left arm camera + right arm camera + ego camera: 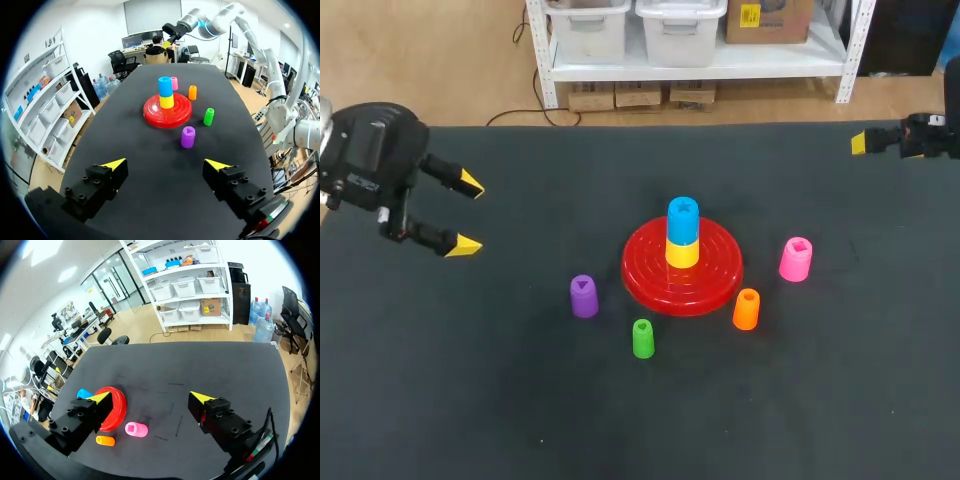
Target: Pick up and stack the cylinders on the red base in this order: pink,purple,orange,green
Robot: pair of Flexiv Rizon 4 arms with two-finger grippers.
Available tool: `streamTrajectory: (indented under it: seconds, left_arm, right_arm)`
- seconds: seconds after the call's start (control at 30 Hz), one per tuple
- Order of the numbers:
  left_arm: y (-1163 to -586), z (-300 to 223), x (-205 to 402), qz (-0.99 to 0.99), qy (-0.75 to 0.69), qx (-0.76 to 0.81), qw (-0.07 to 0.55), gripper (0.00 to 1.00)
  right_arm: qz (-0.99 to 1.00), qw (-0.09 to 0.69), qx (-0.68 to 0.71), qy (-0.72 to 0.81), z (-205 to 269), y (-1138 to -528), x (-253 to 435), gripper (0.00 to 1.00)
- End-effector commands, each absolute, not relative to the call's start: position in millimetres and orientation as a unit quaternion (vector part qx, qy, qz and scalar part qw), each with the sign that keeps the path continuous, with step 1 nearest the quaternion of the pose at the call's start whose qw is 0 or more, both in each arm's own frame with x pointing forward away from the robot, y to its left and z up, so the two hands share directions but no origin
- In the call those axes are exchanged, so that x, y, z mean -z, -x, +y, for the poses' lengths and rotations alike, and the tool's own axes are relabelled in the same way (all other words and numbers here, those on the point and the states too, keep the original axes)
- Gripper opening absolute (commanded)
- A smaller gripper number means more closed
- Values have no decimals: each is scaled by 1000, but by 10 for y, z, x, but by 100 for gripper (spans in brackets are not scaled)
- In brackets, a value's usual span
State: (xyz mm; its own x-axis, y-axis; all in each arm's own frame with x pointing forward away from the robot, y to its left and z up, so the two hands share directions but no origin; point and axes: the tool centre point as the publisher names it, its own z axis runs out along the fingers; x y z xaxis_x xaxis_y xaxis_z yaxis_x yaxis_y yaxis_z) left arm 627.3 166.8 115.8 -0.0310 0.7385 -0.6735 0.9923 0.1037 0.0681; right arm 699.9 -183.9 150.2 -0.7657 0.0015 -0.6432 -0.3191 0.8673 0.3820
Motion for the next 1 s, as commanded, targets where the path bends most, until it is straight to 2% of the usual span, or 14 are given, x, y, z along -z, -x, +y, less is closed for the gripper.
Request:
streamTrajectory:
  seconds: [0.03,0.27,1.0]
  left_arm:
    - [-6328,1662,-1151,678,-639,224,286,100]
    - [-6285,1636,-1150,661,-657,247,266,100]
    - [-6207,1610,-1125,656,-658,255,266,100]
  right_arm:
    - [908,331,-244,88,-1847,-7000,-1501,100]
    - [908,331,-244,88,-1847,-7000,-1501,100]
    - [902,333,-255,106,-1818,-6998,-1539,100]
